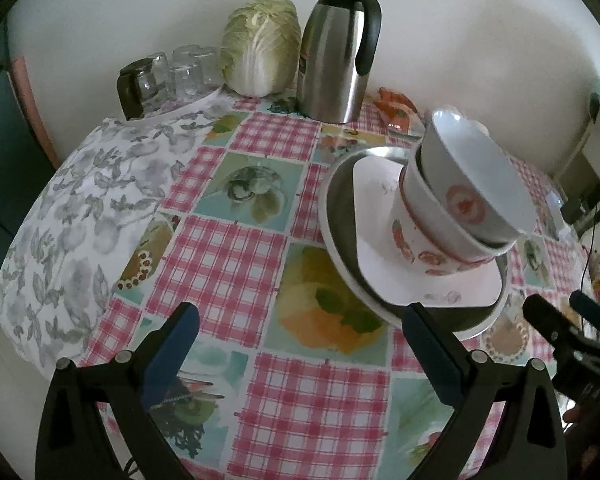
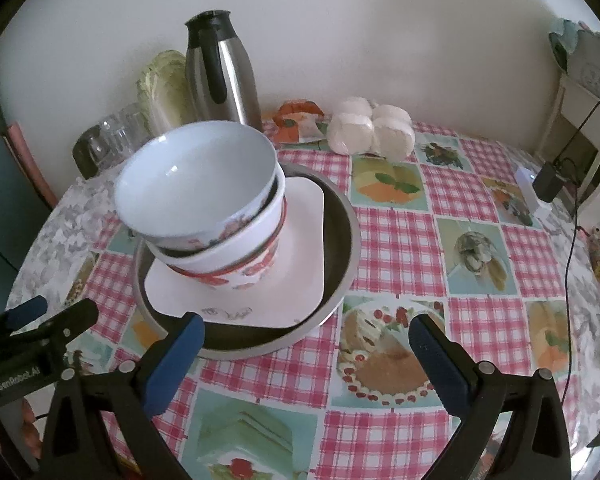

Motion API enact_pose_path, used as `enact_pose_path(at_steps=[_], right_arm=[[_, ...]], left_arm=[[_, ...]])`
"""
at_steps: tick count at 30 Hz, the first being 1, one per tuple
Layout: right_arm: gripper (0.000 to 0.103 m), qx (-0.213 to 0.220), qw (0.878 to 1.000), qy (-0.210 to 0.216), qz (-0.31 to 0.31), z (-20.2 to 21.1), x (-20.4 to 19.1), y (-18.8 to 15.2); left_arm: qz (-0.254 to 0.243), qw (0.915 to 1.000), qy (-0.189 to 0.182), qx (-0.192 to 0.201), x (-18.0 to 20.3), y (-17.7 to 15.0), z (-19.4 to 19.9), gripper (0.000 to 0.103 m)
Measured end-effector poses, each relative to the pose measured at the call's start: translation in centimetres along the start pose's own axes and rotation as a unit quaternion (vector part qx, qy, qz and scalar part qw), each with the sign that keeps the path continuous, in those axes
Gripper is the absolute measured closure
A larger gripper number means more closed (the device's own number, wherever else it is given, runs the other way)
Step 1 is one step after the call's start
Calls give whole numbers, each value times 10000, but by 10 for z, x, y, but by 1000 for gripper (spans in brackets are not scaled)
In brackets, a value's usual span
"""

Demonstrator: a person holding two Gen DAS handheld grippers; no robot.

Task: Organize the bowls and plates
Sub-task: 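Pull both tools back from the pan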

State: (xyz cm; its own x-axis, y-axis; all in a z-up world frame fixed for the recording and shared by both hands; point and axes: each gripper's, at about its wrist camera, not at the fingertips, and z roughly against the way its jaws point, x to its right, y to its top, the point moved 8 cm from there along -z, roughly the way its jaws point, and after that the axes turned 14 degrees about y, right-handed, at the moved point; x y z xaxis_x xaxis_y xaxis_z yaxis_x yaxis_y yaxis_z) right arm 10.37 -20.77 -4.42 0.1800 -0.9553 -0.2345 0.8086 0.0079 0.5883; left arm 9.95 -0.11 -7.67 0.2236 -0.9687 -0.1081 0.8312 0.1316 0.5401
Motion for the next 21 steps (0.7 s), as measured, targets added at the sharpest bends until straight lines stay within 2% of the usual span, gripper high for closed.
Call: enact_pose_path(at_steps=[7,21], right_arm=[[0,-47,10000,-85,5,-2,3,-1],[0,-101,9998,-142,28,-7,6,0]], left_arm=[[-183,9998,-57,3,1,-5,-9,2],[-185,9998,-81,48,1,-4,-14,2]])
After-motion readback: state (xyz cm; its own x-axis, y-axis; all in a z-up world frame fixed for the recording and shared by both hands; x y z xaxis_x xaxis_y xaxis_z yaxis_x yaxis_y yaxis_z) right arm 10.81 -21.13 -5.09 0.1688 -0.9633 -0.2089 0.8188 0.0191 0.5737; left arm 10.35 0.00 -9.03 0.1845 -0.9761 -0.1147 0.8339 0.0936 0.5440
